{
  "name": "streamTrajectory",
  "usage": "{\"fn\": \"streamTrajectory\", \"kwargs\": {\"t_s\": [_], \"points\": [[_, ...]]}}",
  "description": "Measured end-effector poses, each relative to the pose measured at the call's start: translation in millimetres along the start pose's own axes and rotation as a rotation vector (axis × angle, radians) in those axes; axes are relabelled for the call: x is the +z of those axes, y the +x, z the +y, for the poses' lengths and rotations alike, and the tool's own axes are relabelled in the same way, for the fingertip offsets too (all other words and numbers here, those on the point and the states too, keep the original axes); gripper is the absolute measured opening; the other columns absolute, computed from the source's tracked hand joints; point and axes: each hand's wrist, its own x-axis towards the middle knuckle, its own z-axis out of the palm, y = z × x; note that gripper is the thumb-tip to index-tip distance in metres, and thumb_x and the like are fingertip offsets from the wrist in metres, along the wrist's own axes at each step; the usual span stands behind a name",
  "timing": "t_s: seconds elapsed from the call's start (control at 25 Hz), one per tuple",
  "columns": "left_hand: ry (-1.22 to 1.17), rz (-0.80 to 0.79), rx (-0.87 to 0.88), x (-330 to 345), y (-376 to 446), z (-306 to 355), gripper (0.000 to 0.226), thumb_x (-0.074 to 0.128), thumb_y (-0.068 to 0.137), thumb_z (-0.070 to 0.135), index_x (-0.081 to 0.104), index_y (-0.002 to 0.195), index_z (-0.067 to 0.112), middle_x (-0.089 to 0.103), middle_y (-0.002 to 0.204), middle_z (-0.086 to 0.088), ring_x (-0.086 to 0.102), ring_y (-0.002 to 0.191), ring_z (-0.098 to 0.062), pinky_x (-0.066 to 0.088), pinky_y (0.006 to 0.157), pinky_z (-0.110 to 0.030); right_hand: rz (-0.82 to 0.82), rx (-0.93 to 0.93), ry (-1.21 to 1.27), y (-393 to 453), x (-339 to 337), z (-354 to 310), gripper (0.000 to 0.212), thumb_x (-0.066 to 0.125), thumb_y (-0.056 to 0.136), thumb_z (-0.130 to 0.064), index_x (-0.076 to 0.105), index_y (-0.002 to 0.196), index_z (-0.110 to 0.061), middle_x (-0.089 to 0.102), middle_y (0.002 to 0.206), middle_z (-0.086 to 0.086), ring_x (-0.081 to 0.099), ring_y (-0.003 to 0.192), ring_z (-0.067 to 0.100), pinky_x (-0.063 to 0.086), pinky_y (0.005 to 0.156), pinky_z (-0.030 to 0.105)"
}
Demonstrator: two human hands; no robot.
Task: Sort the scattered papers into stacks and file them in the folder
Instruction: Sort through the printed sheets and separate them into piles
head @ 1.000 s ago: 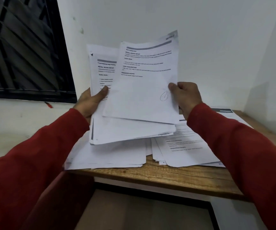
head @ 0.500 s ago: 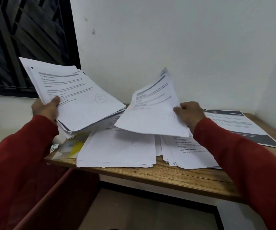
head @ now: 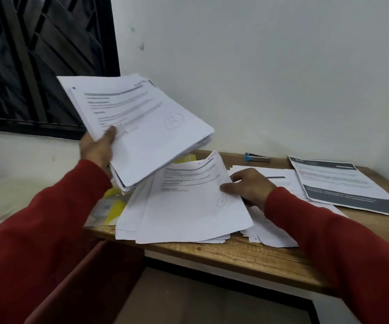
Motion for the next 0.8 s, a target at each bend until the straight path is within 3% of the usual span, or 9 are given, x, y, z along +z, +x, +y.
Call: {"fn": "streamTrajectory", "kwargs": {"t_s": [0.16, 0.24, 0.36, 0.48, 0.56, 0.64, 0.72, 0.8], "points": [[0.007, -0.227, -0.072, 27, -26, -18, 0.03, 0.066, 0.094, 0.014, 0.063, 0.124, 0.011, 0.07, 0.117, -0.005, 0.069, 0.101, -0.022, 0.057, 0.088, -0.037, -0.069, -0.019, -0.055, -5, 3, -4, 0.025, 0.068, 0.092, -0.027, 0.064, 0.101, -0.005, 0.067, 0.065, 0.012, 0.052, 0.039, 0.019, 0.037, 0.037, 0.022], [0.016, -0.311, -0.11, 38, -34, -24, 0.027, 0.065, 0.095, 0.014, 0.064, 0.122, 0.013, 0.071, 0.114, -0.004, 0.071, 0.097, -0.021, 0.059, 0.083, -0.036, -0.049, -0.045, 0.01, -3, -8, -2, 0.014, 0.055, 0.096, -0.016, 0.063, 0.1, -0.005, 0.067, 0.067, 0.011, 0.049, 0.038, 0.018, 0.033, 0.038, 0.02], [0.01, -0.362, -0.157, 46, -39, -34, 0.023, 0.067, 0.094, 0.015, 0.065, 0.117, 0.015, 0.072, 0.113, -0.006, 0.07, 0.101, -0.027, 0.057, 0.089, -0.042, -0.067, -0.067, 0.116, -3, -21, 4, 0.022, 0.043, 0.092, 0.004, 0.064, 0.089, -0.001, 0.059, 0.062, 0.014, 0.046, 0.043, 0.021, 0.034, 0.043, 0.023], [0.013, -0.357, -0.188, 44, -41, -40, 0.027, 0.067, 0.094, 0.016, 0.064, 0.12, 0.012, 0.072, 0.116, -0.008, 0.07, 0.103, -0.028, 0.058, 0.087, -0.04, -0.079, -0.041, 0.02, -8, -17, 8, 0.024, 0.04, 0.091, 0.005, 0.062, 0.083, -0.002, 0.062, 0.056, 0.012, 0.047, 0.037, 0.019, 0.035, 0.041, 0.022], [0.009, -0.335, -0.199, 38, -38, -40, 0.028, 0.066, 0.094, 0.016, 0.064, 0.122, 0.011, 0.072, 0.115, -0.007, 0.071, 0.099, -0.026, 0.061, 0.078, -0.035, -0.055, -0.024, -0.011, -7, -12, 4, 0.025, 0.04, 0.093, 0.003, 0.062, 0.087, -0.006, 0.067, 0.064, 0.009, 0.049, 0.038, 0.017, 0.034, 0.038, 0.02], [0.011, -0.294, -0.195, 29, -34, -38, 0.032, 0.067, 0.094, 0.017, 0.063, 0.124, 0.009, 0.071, 0.114, -0.006, 0.072, 0.092, -0.021, 0.061, 0.07, -0.03, 0.03, -0.006, -0.023, -1, -9, 0, 0.024, 0.042, 0.095, -0.002, 0.064, 0.097, -0.011, 0.068, 0.073, 0.007, 0.049, 0.042, 0.017, 0.032, 0.037, 0.019], [0.015, -0.263, -0.179, 19, -27, -36, 0.034, 0.067, 0.094, 0.017, 0.062, 0.127, 0.009, 0.072, 0.112, -0.004, 0.072, 0.087, -0.017, 0.06, 0.066, -0.028, 0.143, -0.04, 0.12, 5, -11, -4, 0.02, 0.048, 0.099, -0.019, 0.065, 0.098, -0.01, 0.063, 0.074, 0.008, 0.048, 0.044, 0.018, 0.032, 0.039, 0.02], [0.024, -0.262, -0.173, 11, -21, -33, 0.036, 0.067, 0.094, 0.018, 0.061, 0.128, 0.009, 0.071, 0.114, -0.005, 0.072, 0.09, -0.018, 0.06, 0.07, -0.03, 0.138, -0.076, 0.369, 7, -14, -13, 0.043, 0.051, 0.099, -0.045, 0.068, 0.102, -0.006, 0.063, 0.079, 0.008, 0.053, 0.053, 0.02, 0.041, 0.045, 0.025]]}}
